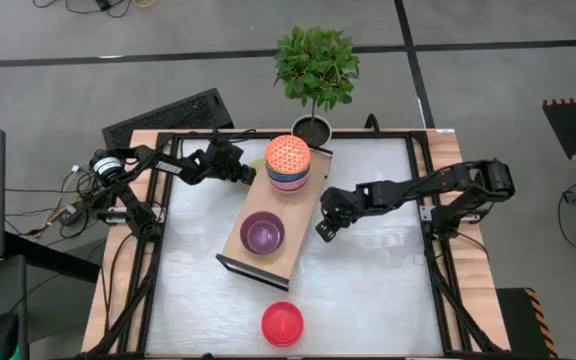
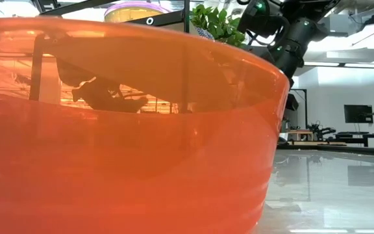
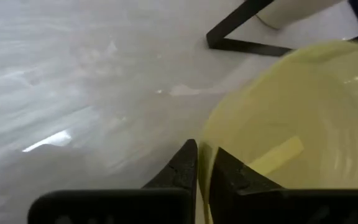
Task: Place and stack bowls onto a shelf
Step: Stack the yellow bowl on top of the purple bowl on the shelf
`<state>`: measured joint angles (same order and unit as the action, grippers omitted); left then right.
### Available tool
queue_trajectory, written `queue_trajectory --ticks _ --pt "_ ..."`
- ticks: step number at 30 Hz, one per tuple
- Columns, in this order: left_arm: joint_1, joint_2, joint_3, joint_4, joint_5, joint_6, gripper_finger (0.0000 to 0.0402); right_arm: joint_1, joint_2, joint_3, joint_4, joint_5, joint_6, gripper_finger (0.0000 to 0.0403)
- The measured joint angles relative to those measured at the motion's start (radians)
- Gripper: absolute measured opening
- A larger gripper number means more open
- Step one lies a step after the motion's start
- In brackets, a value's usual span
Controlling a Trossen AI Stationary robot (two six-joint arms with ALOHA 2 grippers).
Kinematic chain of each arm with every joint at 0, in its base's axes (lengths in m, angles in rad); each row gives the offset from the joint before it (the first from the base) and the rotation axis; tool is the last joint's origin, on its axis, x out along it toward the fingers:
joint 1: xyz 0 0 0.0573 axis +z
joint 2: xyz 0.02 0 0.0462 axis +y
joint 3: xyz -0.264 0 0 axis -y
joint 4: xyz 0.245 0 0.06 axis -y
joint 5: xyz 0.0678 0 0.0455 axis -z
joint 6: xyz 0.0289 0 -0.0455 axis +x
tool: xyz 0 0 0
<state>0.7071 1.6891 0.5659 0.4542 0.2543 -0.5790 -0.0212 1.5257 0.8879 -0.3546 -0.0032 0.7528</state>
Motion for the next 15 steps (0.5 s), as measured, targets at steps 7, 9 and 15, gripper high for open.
queue_trajectory --ticks 7,9,15 --pt "0.0 -0.064 0.0 -0.072 0.032 -0.085 0.0 0.009 -0.005 0.0 0.022 -0.006 -0.001 0.0025" --pt "0.0 -0.111 0.0 -0.132 0.01 -0.1 0.0 0.009 -0.011 0.0 0.047 -0.015 -0.002 0.0025" --pt "0.001 -0.315 -0.001 -0.418 -0.145 -0.144 0.0 0.013 -0.031 0.003 0.091 -0.024 -0.03 0.0025"
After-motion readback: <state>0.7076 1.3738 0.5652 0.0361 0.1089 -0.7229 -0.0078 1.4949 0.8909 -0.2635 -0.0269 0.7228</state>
